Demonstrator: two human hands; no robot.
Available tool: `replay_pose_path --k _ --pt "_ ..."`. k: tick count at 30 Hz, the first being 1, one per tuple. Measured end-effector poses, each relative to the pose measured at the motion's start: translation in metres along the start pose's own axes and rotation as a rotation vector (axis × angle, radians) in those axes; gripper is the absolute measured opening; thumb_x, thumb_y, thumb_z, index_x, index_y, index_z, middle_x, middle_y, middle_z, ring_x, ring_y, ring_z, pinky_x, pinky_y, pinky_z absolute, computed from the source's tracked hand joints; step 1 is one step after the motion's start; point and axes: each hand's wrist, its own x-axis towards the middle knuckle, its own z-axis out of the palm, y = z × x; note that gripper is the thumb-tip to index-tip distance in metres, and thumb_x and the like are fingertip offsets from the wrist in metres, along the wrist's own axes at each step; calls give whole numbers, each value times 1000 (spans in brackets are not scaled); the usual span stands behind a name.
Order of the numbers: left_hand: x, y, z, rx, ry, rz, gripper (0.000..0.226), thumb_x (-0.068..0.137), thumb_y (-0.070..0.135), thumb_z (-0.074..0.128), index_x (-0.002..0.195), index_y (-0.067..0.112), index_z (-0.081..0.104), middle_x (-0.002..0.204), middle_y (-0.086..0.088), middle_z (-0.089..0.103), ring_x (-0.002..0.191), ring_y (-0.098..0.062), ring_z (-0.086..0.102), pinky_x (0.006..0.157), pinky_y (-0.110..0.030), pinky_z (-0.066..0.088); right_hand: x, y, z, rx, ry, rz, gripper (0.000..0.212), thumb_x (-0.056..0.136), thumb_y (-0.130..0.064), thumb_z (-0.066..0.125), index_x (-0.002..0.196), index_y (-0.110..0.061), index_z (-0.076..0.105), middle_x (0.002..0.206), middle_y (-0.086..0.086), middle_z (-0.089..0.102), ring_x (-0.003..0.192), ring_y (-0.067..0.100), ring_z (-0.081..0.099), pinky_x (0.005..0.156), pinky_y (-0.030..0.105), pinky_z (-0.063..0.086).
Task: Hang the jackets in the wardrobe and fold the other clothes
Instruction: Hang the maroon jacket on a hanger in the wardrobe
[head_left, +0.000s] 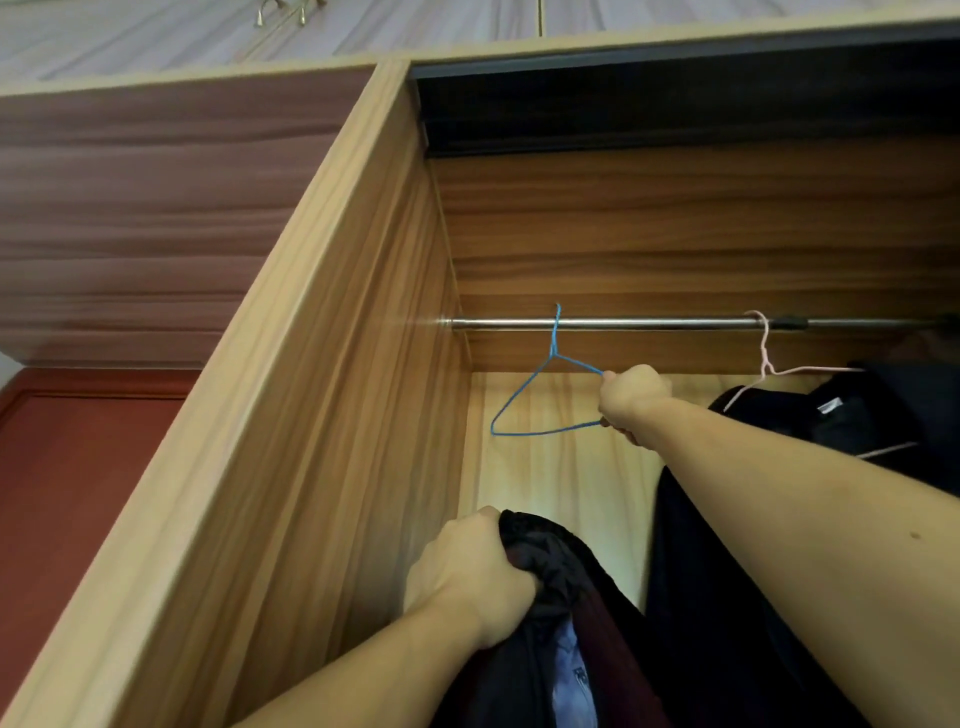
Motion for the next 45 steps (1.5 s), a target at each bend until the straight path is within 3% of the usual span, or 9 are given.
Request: replay_pose_path --k 6,13,17,20,24,30,37,41,45 --pt "-5 2 8 -14 -38 21 23 74 37 60 96 32 56 93 11 63 86 -17 63 75 -35 55 -11 -1 -2 5 170 -44 43 104 -32 38 120 0 60 126 21 58 113 38 57 93 40 47" --pt "-5 19 0 5 -32 -8 30 61 40 64 88 28 60 89 7 67 87 -21 65 77 -34 55 -54 60 -30 50 197 -11 42 97 -40 39 95 -8 66 99 13 67 89 36 64 79 36 52" --pt "-15 44 -4 12 -8 19 32 57 40 63 86 28 60 88 7 68 87 -22 65 78 -35 55 -81 90 -31 200 -200 218 6 90 -11 51 85 -9 53 72 7 49 59 21 46 51 26 37" --pt "-33 60 -2 22 -25 16 32 54 40 60 85 29 60 85 10 67 85 -20 65 78 -36 55 -90 91 -36 361 -311 351 18 93 -9 48 76 -12 44 59 2 30 46 15 25 38 17 22" --pt "-58 67 -3 32 -61 -12 38 52 42 59 88 29 61 88 9 67 87 -20 65 79 -37 56 -112 102 -46 206 -262 238 21 92 -23 49 75 -11 45 65 2 39 49 18 35 42 21 27" --pt "-89 85 -27 -21 -88 7 32 48 43 60 77 29 58 80 10 67 82 -17 64 77 -36 54 -161 50 -88 232 -586 193 6 95 -18 49 95 -12 52 65 1 37 42 10 26 33 14 17" --pt "-135 93 -84 -190 -144 105 29 60 34 76 87 30 65 84 10 69 84 -13 64 76 -30 51 -237 20 -149 33 -458 92 37 85 -48 66 89 -11 68 62 -5 37 48 9 32 40 19 23" --pt "-174 79 -124 -294 -189 121 29 70 23 79 97 25 67 90 8 69 87 -10 62 67 -20 43 -310 25 -182 29 -560 195 57 73 -73 63 67 -18 49 56 -1 35 43 12 26 43 21 19" --pt "-219 69 -142 -354 -239 115 29 70 20 81 95 22 69 87 10 68 82 -5 61 59 -7 39 -374 19 -196 24 -726 169 47 81 -52 71 67 -22 38 54 -4 15 45 13 13 43 24 12"
